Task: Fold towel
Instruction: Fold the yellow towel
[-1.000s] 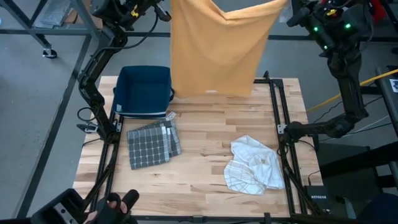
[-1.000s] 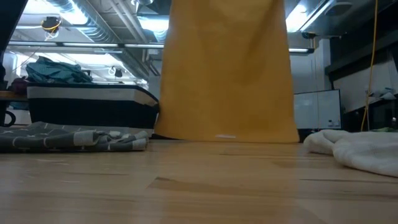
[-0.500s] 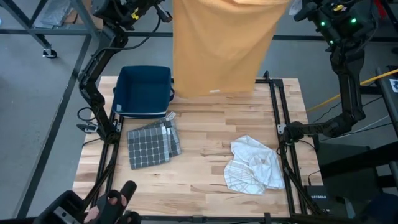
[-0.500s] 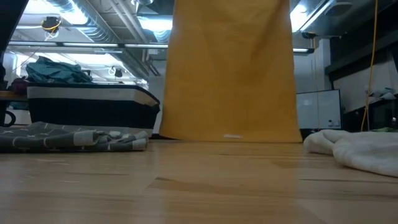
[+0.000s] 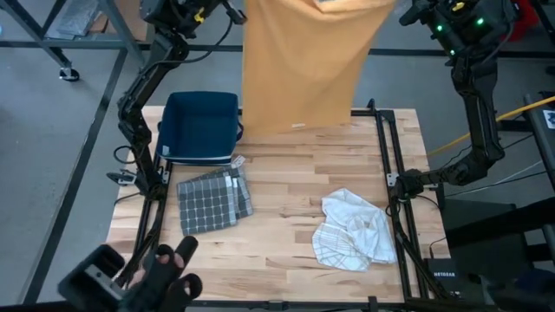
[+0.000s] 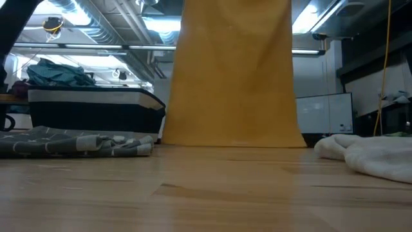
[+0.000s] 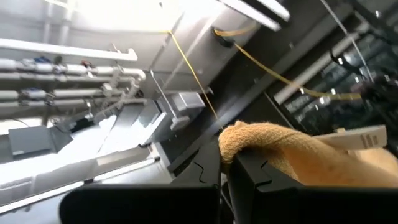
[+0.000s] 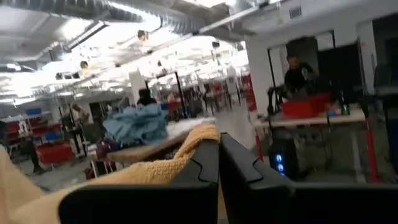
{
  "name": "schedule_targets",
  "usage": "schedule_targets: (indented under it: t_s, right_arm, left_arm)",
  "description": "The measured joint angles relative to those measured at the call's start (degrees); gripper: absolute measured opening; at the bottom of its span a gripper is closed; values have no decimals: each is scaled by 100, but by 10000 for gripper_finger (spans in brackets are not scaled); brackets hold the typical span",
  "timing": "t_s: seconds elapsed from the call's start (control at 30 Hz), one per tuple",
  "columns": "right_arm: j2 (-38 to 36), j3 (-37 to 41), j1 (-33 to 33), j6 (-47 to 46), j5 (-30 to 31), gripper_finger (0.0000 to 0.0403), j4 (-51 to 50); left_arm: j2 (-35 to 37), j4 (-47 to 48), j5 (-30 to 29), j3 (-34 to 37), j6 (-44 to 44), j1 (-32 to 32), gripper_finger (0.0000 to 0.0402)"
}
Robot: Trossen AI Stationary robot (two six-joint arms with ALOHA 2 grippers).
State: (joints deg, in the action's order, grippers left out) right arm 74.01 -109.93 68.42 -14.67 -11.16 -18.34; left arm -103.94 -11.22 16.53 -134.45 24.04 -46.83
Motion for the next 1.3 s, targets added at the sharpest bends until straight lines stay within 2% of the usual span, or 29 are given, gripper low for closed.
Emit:
schedule_targets:
  t_s: [0.2, 0.33, 0.43, 0.57, 0.77, 0.97, 1.2, 1.3]
  right_arm:
    - [-53, 0, 262, -3, -86, 3, 192]
    - [-94, 0, 264, -294, -682, 3, 80]
    - [-184, 0, 255, -336, -958, 3, -256]
    - [-366, -2, 250, -342, -1102, 3, -1203]
    - [-723, 0, 250, -353, -1138, 3, -2350]
    - [-1019, -2, 250, -667, -1345, 3, -2546]
    - [-1363, -2, 250, -977, -1373, 3, -3508]
    - [-1530, 0, 250, -1283, -1476, 3, -3628]
  left_arm:
    - [35, -302, 1, -11, -307, -106, 0]
    - [32, -120, 167, -11, -586, -114, 0]
    - [32, 186, 608, -11, -790, -99, 0]
    - [89, 948, 897, -9, -1018, 24, 0]
    - [281, 2067, 1052, -9, -703, 390, 0]
    - [421, 2183, 1062, -9, -300, 849, 0]
    - [587, 2833, 1051, -11, -211, 1149, 0]
    - [667, 2845, 1054, -9, -206, 1216, 0]
